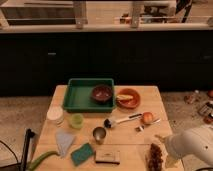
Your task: Place grapes in paper cup
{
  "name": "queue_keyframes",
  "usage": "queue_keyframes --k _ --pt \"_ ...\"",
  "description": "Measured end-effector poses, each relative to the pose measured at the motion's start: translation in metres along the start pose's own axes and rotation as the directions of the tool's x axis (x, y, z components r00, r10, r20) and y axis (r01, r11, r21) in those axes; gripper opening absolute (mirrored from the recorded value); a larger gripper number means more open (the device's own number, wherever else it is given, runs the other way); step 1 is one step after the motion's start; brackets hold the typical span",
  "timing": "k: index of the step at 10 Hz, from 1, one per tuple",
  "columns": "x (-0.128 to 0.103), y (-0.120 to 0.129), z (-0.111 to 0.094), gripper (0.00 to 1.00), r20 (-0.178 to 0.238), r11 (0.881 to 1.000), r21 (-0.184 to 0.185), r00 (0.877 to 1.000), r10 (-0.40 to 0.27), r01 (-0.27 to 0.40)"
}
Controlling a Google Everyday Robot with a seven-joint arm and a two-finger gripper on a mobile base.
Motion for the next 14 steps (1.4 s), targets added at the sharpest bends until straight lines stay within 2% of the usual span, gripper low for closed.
queue_keyframes --k 1,3,7,11,14 --pt "0.000 0.001 0.003 0.80 0.038 1.000 -0.011 0.999 -0.012 0.012" --pt "-0.003 -0.001 0.010 0.80 0.086 0.999 -0.030 0.996 -0.040 0.043" --pt "-0.008 0.002 0.023 0.80 0.162 0.992 -0.074 0.983 -0.092 0.105" --pt "-0.007 0.006 0.034 0.80 0.220 0.985 -0.102 0.969 -0.112 0.137" --pt "-0.007 0.008 0.042 0.80 0.247 0.981 -0.121 0.962 -0.120 0.153"
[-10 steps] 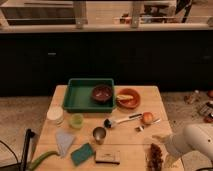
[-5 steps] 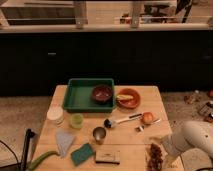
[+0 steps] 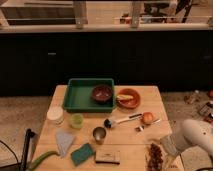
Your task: Place grapes in paper cup
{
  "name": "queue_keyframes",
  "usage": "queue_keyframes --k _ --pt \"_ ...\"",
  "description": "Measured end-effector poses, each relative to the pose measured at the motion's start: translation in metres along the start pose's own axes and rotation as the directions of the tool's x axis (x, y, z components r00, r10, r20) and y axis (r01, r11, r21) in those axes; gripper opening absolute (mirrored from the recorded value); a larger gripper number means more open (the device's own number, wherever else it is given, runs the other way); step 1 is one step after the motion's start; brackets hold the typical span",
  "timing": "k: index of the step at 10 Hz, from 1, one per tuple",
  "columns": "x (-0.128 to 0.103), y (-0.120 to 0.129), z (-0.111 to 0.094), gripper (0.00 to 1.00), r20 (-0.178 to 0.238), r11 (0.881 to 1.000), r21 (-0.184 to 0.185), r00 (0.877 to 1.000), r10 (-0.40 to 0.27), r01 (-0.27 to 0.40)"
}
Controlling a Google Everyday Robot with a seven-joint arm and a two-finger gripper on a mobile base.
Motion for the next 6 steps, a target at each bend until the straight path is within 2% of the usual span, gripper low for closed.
queue_keyframes --k 1,2,3,6 --pt "0.001 0.001 0.003 0.75 0.007 1.000 -0.006 1.000 0.000 0.000" --pt "0.002 0.001 0.005 0.66 0.014 1.000 -0.010 1.000 0.000 0.000" --pt "0.004 0.002 0.008 0.53 0.022 1.000 -0.015 1.000 0.001 -0.001" --pt "0.009 0.004 0.015 0.25 0.043 1.000 -0.019 0.999 0.009 -0.008"
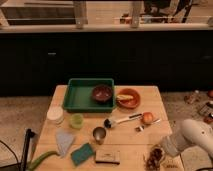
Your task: Place grapes in paper cup
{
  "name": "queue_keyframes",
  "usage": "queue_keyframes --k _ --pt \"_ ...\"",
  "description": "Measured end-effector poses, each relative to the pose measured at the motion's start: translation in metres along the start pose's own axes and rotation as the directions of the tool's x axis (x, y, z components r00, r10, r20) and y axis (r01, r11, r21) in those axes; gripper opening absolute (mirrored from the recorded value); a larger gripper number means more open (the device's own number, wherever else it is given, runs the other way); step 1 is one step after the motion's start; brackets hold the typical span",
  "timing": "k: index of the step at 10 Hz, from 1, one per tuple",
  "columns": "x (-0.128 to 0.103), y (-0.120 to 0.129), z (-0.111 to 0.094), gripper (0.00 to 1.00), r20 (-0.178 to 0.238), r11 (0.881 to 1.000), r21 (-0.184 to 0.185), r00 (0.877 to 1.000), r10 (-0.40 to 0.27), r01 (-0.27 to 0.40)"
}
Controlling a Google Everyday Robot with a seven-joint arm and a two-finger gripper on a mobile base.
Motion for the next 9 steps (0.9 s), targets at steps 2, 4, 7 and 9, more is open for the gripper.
queue_keyframes --k 2,4,7,9 --pt "0.0035 0.0020 0.0033 0.08 0.014 1.000 -0.002 1.000 0.007 -0.007" --pt "0.0060 0.0011 0.0050 0.00 0.024 1.000 0.004 1.000 0.016 -0.016" --pt "0.0077 -0.0010 0.0042 0.00 0.043 0.999 0.019 0.999 0.032 -0.032" --pt "0.0088 -0.0022 0.0027 0.00 0.057 0.998 0.031 0.997 0.046 -0.047"
